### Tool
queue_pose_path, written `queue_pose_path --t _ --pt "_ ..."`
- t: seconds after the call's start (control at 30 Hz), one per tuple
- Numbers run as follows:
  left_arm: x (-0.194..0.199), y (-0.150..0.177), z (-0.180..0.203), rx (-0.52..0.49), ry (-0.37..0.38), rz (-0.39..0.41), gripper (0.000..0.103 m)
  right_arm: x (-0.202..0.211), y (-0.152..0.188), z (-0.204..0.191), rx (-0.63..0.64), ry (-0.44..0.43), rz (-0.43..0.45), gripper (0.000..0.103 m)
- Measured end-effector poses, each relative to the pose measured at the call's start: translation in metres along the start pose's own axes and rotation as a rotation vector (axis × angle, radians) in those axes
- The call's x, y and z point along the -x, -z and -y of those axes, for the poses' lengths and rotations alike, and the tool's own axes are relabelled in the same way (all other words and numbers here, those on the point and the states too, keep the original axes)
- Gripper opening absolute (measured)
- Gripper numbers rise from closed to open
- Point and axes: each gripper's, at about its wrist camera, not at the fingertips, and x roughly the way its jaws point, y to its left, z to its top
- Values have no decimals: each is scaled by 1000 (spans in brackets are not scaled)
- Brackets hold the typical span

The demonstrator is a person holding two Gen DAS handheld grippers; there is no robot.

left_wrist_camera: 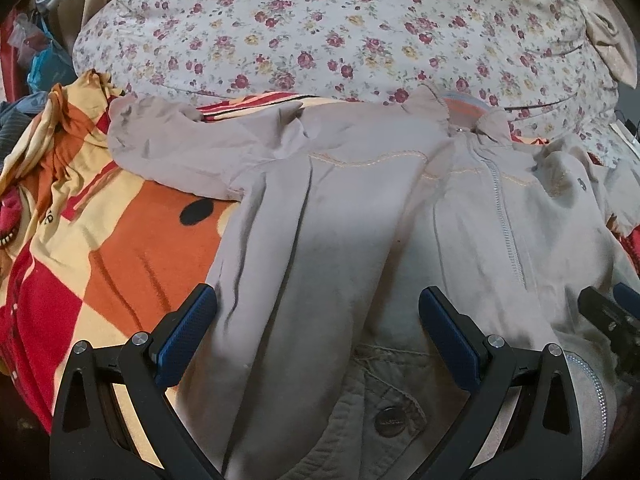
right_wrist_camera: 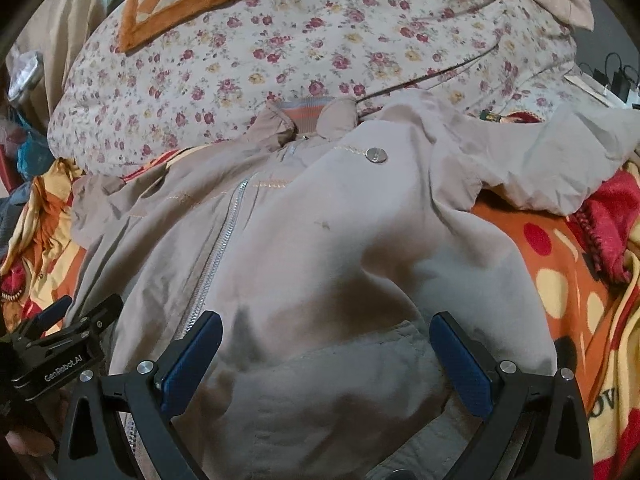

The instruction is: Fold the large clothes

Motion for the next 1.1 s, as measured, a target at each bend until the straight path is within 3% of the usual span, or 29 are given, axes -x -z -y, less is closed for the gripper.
queue_pose_path --t 0.43,1.1 --pt "3 2 1 -6 -5 10 102 0 4 -10 64 22 -2 103" --pt "-2 3 -2 -3 -1 -5 102 -3 4 -9 55 32 -7 103"
